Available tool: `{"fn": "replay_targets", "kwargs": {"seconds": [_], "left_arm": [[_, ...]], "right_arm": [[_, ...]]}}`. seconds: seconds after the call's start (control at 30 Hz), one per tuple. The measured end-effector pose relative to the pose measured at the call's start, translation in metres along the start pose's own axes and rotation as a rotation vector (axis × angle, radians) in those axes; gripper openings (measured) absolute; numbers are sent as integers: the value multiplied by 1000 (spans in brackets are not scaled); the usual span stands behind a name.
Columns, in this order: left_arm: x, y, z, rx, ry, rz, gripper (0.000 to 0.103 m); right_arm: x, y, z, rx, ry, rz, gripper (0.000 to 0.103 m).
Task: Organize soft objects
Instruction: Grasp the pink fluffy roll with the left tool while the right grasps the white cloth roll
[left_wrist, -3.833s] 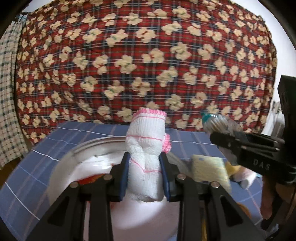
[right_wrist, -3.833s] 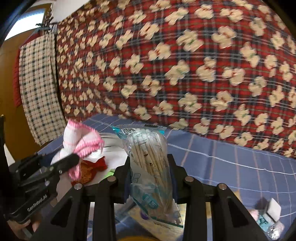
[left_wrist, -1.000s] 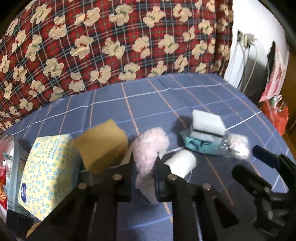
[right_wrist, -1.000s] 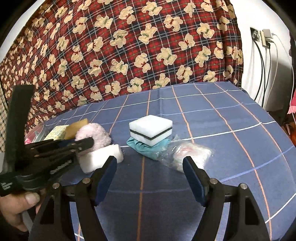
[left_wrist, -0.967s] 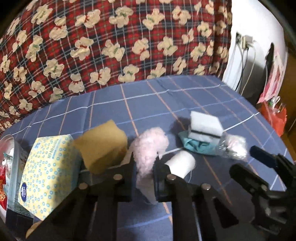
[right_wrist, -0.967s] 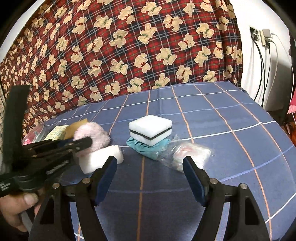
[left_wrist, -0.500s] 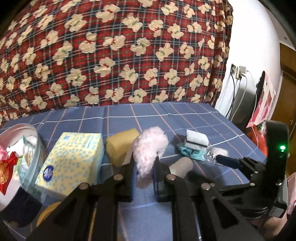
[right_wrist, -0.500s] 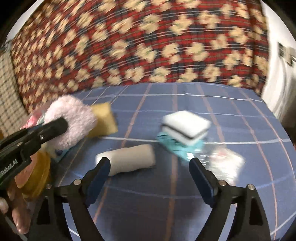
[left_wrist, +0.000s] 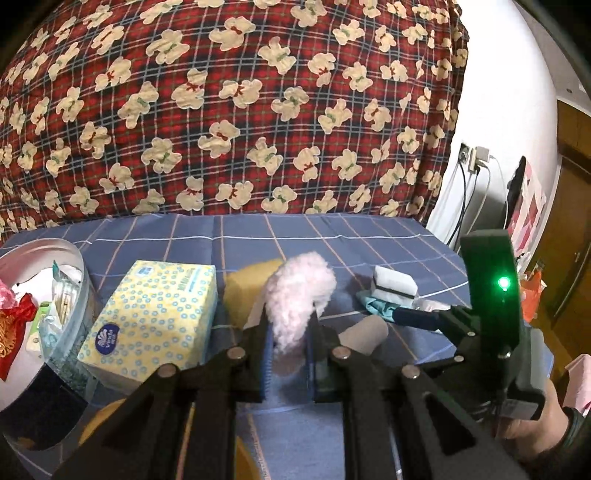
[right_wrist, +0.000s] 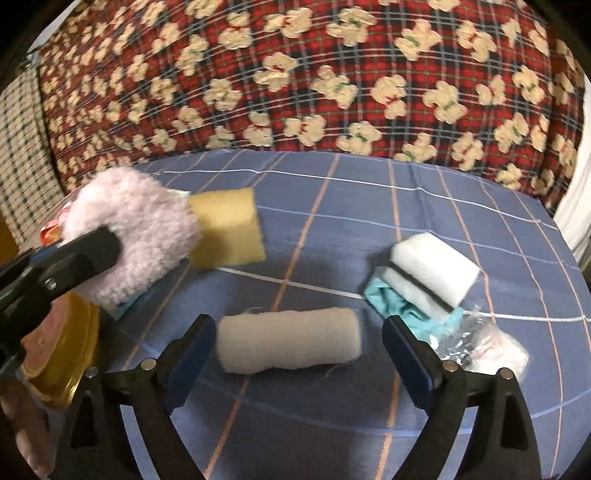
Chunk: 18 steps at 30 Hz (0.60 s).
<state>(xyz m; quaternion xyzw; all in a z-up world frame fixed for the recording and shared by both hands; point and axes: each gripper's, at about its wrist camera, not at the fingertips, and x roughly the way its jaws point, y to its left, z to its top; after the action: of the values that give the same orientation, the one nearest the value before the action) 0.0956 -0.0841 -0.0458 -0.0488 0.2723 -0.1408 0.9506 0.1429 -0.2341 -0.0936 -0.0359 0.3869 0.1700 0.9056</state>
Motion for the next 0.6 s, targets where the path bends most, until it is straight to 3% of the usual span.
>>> {"fn": "replay_targets", "kwargs": {"seconds": [0.47,0.5,0.53,0.6], "left_arm": [[-3,2,-5,-16,-13,-36,12],[-4,1,-6,-14,-16,-38,12],[-4,1,-6,-8,-18,-39,12],[-6,-3,-8,2,-29,-46,12]], "right_arm": [[19,6,2,-21,97,-21,93],[19,5,2,-15,98,-22,91],[19,4,2,-11,97,-14,80],[17,3,2,-4,87,-15,80]]}}
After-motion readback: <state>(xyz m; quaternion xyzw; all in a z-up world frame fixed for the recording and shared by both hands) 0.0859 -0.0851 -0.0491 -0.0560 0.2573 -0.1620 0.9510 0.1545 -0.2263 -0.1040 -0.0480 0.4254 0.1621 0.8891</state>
